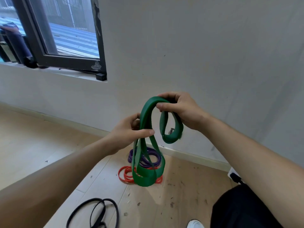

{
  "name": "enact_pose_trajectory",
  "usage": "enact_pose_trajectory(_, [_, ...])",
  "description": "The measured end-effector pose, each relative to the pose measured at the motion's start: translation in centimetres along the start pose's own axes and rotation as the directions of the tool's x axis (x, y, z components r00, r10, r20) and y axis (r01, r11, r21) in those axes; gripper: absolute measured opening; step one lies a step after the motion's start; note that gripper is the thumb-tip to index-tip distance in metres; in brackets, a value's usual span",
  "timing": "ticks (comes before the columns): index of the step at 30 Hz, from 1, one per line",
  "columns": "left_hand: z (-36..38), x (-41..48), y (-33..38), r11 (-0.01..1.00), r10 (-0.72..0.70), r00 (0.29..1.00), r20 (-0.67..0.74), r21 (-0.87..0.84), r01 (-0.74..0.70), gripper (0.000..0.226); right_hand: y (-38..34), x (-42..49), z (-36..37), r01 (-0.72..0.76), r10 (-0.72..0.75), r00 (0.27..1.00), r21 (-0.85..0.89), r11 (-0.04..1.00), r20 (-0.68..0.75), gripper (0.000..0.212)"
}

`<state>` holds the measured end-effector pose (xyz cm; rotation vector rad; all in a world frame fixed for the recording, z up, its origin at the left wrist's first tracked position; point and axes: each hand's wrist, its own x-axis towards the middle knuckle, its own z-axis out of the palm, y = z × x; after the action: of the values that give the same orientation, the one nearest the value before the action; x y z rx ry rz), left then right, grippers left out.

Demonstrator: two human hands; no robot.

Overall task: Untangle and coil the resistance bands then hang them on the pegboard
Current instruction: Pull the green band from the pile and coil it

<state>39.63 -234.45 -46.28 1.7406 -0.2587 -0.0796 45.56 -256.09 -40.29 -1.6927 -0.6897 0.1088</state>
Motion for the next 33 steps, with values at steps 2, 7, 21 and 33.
enact_pose_trajectory(2, [0.1,0.1,0.1,1.000,-0.011,1.000,0.015,0.024,0.011,0.045,0.3,0.0,-0.6,-0.013,0.014,0.999,0.021,1.000,-0.031,0.020])
enact_pose_trajectory(7, [-0.4,0.7,0.3,1.000,-0.014,1.000,0.017,0.018,0.014,0.038,1.6,0.2,-2.2,-0.088,0.092,0.995,0.109,0.990,-0.034,0.029])
enact_pose_trajectory(21, [-1.9,0.3,1.7,0.992,0.049,0.999,0.003,0.115,-0.049,0.028,1.0,-0.1,1.3,-0.058,0.126,0.972,-0.317,0.947,0.199,0.038])
enact_pose_trajectory(33, [-4.2,-0.3,2.6,0.932,0.083,0.996,-0.013,0.356,-0.073,0.028,0.6,0.1,2.0,-0.060,0.173,0.961,-0.444,0.894,0.218,0.022])
